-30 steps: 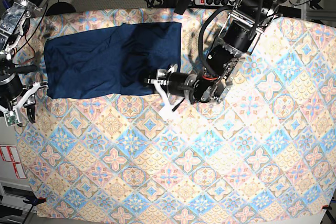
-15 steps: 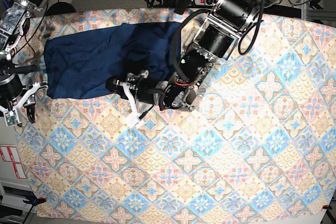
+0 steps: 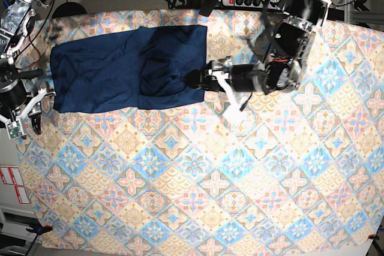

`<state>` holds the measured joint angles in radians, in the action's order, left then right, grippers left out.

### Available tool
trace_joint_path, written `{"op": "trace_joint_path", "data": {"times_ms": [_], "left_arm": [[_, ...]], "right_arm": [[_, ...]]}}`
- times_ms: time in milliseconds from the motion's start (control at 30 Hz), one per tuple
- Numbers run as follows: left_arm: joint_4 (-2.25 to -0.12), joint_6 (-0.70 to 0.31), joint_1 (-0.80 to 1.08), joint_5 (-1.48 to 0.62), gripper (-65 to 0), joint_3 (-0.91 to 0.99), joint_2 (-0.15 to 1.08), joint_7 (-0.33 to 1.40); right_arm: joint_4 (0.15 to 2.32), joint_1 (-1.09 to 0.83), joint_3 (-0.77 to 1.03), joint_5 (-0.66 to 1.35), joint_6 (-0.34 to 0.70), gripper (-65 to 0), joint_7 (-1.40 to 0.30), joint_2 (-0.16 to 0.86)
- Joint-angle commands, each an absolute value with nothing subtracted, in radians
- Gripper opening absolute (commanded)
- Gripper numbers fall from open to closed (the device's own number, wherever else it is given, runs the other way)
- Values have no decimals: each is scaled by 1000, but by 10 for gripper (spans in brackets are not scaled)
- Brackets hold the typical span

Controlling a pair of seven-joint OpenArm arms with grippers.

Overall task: Fold the T-shirt properly
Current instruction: 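Grasp the shirt's side edge with the left gripper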

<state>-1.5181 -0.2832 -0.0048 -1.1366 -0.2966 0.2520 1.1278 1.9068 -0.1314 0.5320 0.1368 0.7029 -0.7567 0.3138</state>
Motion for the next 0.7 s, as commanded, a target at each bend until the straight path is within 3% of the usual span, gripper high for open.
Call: {"op": "trace_joint_path", "data": {"times_ms": [0,233,667], "left_arm": [[-1580,-294,12,-1173,-374,-282,269,1107],[-1555,-294,97,-1161,-367,-229,288,1104],[-1280,-295,25,-1161,-367,-229,200,1104]], "right_arm": [[1925,-117,538,150,698,-432,-736,332],[1925,-117,532,150,698,-432,-737,329],[1925,-117,538,150,698,-432,-736,331]]}}
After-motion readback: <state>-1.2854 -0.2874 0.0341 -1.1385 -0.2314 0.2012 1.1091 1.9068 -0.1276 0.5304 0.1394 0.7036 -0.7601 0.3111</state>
